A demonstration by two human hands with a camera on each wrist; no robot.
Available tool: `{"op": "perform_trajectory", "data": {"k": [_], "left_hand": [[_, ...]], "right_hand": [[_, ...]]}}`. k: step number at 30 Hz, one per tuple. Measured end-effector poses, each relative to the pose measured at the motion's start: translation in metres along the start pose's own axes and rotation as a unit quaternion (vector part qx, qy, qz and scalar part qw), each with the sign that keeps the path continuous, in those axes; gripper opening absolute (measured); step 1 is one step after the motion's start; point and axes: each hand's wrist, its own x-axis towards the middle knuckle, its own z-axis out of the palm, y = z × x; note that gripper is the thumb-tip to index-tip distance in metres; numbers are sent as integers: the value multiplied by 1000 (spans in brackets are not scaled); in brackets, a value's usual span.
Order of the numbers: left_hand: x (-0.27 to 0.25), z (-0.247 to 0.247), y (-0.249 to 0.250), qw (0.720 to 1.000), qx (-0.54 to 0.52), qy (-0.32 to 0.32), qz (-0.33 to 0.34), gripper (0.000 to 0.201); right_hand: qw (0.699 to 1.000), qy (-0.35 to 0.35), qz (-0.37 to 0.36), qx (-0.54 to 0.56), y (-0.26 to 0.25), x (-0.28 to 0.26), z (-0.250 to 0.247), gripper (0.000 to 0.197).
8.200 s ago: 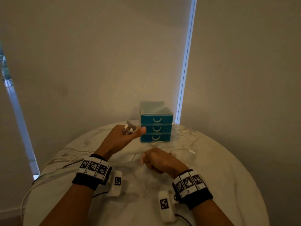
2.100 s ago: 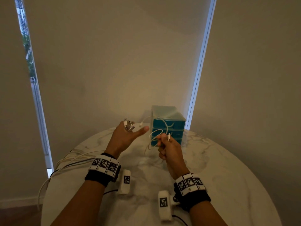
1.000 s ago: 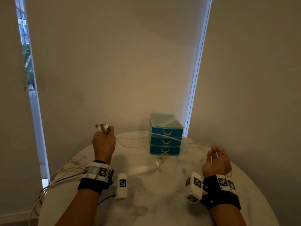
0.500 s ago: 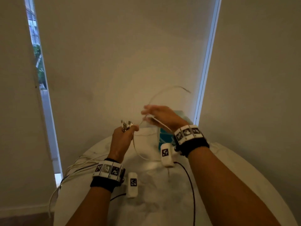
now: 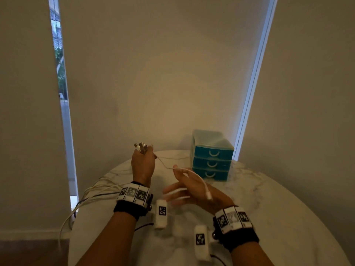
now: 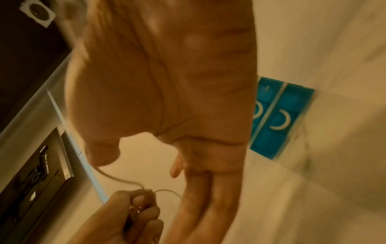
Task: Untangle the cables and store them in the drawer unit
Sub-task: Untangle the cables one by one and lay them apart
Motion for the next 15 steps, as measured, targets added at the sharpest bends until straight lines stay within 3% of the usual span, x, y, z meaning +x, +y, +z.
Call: {"op": "perform_trajectory", "data": {"k": [3, 6, 9, 15], "left_hand": [[4, 0, -6, 1000, 27, 5, 5, 24], [7, 0, -10, 999, 34, 8, 4, 27], [7, 1, -10, 999, 50, 11, 2, 34], [8, 1, -16, 997, 76, 3, -3, 38]], "right_hand": [[992, -56, -33, 107, -4, -11, -1, 52], [974, -65, -140, 164, -6, -19, -14, 57], [967, -89, -223, 85, -4, -26, -16, 68], [965, 12, -255, -57, -11, -27, -6, 65]]}}
